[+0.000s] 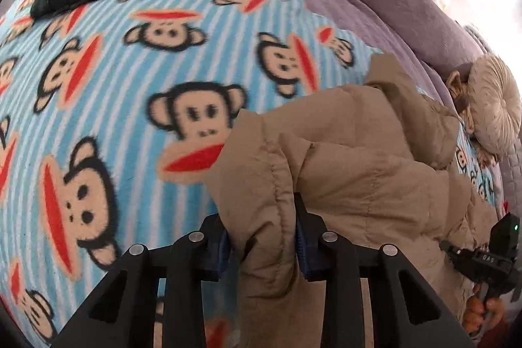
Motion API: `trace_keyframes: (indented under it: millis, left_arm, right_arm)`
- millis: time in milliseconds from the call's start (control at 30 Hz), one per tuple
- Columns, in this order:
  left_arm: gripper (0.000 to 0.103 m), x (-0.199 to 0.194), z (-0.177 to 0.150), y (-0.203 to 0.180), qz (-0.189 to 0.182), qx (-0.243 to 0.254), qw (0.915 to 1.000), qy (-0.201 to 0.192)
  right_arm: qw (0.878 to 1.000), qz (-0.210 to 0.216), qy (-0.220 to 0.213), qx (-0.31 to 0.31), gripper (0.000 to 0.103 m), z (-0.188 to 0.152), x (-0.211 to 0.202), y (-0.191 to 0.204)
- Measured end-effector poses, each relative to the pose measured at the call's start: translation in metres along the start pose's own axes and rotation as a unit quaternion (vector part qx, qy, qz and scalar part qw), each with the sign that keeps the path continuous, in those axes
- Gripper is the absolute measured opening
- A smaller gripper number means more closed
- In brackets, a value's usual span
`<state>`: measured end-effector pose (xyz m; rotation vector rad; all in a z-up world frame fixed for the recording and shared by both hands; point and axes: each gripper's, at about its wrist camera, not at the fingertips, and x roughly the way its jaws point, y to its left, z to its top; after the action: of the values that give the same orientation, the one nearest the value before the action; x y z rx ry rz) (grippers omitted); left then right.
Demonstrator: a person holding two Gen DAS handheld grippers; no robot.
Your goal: Fold large clothes
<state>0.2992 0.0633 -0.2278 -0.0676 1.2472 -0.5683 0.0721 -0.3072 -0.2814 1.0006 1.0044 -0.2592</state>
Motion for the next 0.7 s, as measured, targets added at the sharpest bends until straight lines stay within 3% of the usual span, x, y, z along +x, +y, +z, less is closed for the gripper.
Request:
trace_keyframes:
  millis: [100,167,233,367,433,533,600,700]
  left_arm:
    - [0.035,-0.001,-0.001,0.003,0.003,-0.011,0.9999,-0.001]
    - [0.044,-0.011,-0.001,-0.002,0.035,-0.014,0.9992,-0.013]
    - [0.046,-0.035,-0.003,-0.009,0.079,-0.008,0.9955,-0.051]
    - [0.046,-0.073,-0.012,-0.024,0.066,0.003,0.9936,-0.092]
    - [0.046,-0.076,-0.02,-0.035,0.06,0.022,0.9942,-0.087]
    - [0.046,-0.044,-0.035,-0.044,0.107,0.052,0.9916,-0.051]
    - [0.047,-0.02,-0.042,-0.04,0.123,0.048,0.9908,-0.03]
    - [0.056,-0.01,-0.048,-0.028,0.112,0.014,0.9929,-0.036]
  right_arm:
    - [1.0,-0.007,-0.004,-0.003,0.005,-0.002,0.009,0.0]
    - [1.0,-0.009,-0.005,-0.005,0.004,-0.002,0.008,-0.002]
    - [1.0,-0.009,-0.004,-0.006,0.004,-0.002,0.006,-0.003]
    - [1.0,-0.008,-0.004,-0.005,0.004,-0.002,0.007,-0.002]
    - [1.0,-0.009,-0.007,-0.005,0.004,-0.003,0.007,-0.001]
    - [1.0,-0.016,-0.011,-0.012,0.004,-0.004,0.007,0.003]
    - [1.0,-0.02,-0.01,-0.013,0.006,-0.004,0.003,0.004]
    - [0.999,-0.032,-0.029,0.004,0.016,-0.004,-0.014,-0.003]
